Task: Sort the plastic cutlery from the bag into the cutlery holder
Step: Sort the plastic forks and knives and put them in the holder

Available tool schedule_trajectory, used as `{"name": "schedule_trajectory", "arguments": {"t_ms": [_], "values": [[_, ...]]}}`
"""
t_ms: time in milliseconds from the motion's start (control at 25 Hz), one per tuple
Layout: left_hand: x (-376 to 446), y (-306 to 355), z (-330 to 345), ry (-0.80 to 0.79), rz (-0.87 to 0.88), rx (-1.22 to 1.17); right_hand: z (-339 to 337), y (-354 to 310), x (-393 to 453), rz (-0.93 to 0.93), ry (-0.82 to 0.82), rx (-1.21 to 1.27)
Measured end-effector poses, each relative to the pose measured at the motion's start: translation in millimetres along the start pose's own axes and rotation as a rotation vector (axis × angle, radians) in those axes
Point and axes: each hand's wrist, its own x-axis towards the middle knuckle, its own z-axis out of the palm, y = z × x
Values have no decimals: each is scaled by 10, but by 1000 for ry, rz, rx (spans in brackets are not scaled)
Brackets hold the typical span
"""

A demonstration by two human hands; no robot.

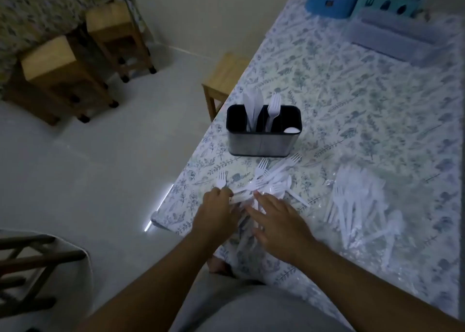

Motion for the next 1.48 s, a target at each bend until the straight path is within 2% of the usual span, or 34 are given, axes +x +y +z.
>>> {"name": "schedule_trajectory", "arguments": {"t_ms": [80,160,280,360,480,600,760,800,880,960,1040,1120,1240,1360,1480], "values": [[35,8,71,-81,50,4,28,107,-30,46,-19,-20],[39,-7,143,-125,83,37,5,243,-130,171,-26,-9],[55,-61,235,-123,110,6,-76,331,-198,311,46,9],[76,-34,244,-105,99,11,-99,283,-195,273,58,68],[140,25,287,-89,93,31,-40,177,-186,126,-53,105],[226,54,274,-143,40,50,13,238,-197,216,-125,67],[236,26,217,-175,-25,-1,-58,274,-189,338,59,168],[198,36,192,-171,-50,-65,-72,243,-176,363,111,241],[85,109,149,-168,-116,-255,-130,126,-134,502,118,579],[-31,228,115,-197,-102,-391,-166,7,-78,666,-17,936],[-122,314,139,-235,8,-429,-149,-59,-43,753,-89,1146],[-169,330,170,-228,86,-396,-135,-83,-44,817,-8,1262],[-135,193,270,-141,86,-153,-136,7,-78,912,116,1280],[-100,158,382,-179,61,50,-117,79,-136,932,150,1315],[-45,293,409,-211,79,105,-79,101,-181,924,141,1279]]}}
